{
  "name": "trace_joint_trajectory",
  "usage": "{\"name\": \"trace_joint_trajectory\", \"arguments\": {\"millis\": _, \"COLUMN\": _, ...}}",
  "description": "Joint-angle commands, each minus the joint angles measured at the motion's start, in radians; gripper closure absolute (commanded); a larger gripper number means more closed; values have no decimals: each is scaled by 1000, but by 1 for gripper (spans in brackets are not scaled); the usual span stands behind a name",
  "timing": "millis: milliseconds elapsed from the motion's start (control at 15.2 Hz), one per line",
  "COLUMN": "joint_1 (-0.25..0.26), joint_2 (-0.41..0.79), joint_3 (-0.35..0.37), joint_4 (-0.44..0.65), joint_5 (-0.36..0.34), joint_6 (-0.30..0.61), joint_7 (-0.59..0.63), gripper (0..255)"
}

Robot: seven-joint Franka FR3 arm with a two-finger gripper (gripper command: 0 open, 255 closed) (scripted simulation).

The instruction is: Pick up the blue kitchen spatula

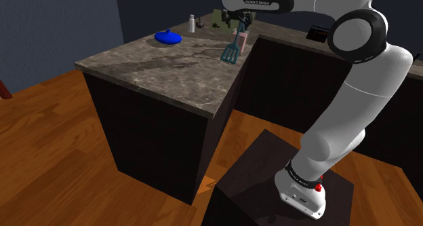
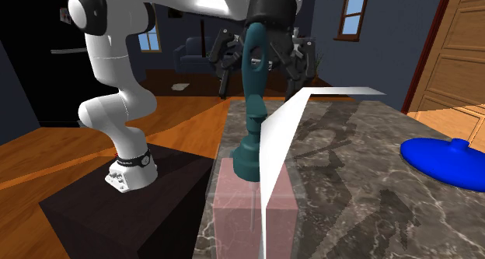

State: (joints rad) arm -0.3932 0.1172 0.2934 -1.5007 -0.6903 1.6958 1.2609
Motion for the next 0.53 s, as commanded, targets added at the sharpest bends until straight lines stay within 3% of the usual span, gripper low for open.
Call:
{"name": "trace_joint_trajectory", "arguments": {"millis": 0, "joint_1": -2, "joint_2": -4, "joint_3": -1, "joint_4": -29, "joint_5": -2, "joint_6": 21, "joint_7": 16, "gripper": 0}}
{"name": "trace_joint_trajectory", "arguments": {"millis": 264, "joint_1": -5, "joint_2": -9, "joint_3": -3, "joint_4": -68, "joint_5": -3, "joint_6": 50, "joint_7": 35, "gripper": 0}}
{"name": "trace_joint_trajectory", "arguments": {"millis": 330, "joint_1": -5, "joint_2": -9, "joint_3": -3, "joint_4": -67, "joint_5": -3, "joint_6": 49, "joint_7": 34, "gripper": 255}}
{"name": "trace_joint_trajectory", "arguments": {"millis": 462, "joint_1": -5, "joint_2": -10, "joint_3": -3, "joint_4": -69, "joint_5": -3, "joint_6": 50, "joint_7": 34, "gripper": 255}}
